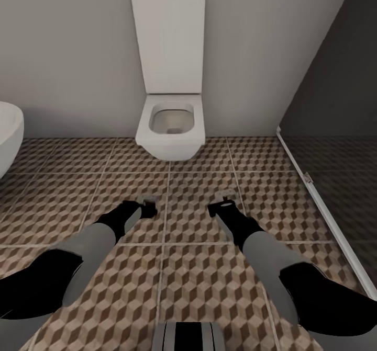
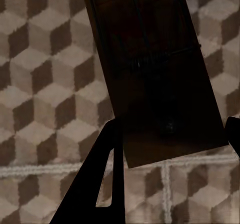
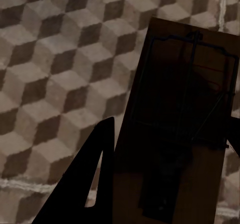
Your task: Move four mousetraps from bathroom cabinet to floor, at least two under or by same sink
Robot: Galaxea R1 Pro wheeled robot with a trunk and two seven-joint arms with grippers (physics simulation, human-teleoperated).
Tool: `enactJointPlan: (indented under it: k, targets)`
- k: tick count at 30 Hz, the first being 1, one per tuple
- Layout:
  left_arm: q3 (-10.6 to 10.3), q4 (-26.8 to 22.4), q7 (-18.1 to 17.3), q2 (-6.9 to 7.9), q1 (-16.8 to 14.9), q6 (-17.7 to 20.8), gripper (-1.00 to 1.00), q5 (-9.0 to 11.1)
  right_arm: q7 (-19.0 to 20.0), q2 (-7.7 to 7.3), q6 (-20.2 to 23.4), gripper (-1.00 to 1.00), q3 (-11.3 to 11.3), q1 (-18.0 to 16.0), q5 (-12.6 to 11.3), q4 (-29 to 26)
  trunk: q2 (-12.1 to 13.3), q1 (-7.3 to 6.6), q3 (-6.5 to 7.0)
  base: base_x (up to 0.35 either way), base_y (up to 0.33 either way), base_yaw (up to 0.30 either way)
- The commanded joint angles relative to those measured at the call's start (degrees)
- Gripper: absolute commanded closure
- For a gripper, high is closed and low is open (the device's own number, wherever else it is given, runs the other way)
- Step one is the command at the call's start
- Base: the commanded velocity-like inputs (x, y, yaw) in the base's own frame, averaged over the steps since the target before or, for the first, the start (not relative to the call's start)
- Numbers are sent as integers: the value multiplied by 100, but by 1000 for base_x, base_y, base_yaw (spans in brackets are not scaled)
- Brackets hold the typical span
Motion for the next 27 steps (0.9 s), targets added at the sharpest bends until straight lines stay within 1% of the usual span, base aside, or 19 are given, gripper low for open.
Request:
enactJointPlan:
  k: [1,4,7,11,19,22,27]
  targets:
    - [-40,-8,44,2,-1,30,100,55,-14,0,-23,100,26,-2,-3,43,-1,2,-4,271,0,0]
    - [-40,-4,43,3,-1,30,100,54,-14,0,-260,100,26,-2,-3,192,-1,2,-4,278,0,0]
    - [-40,-3,43,3,-1,30,100,55,-14,0,-336,100,26,-2,-3,274,-1,2,-4,281,17,0]
    - [-40,14,42,3,-1,30,100,56,-14,0,-367,100,26,-2,-1,322,-1,2,-4,278,120,0]
    - [-40,51,42,1,-1,30,100,56,-14,0,-394,100,26,-2,6,480,-1,2,-4,256,197,0]
    - [-40,90,38,0,-1,27,100,56,-14,0,-398,100,26,-2,6,492,-1,2,-4,137,181,0]
    - [-40,105,34,-25,-1,18,100,56,-14,0,-399,100,26,-2,6,496,-1,2,-4,30,42,0]
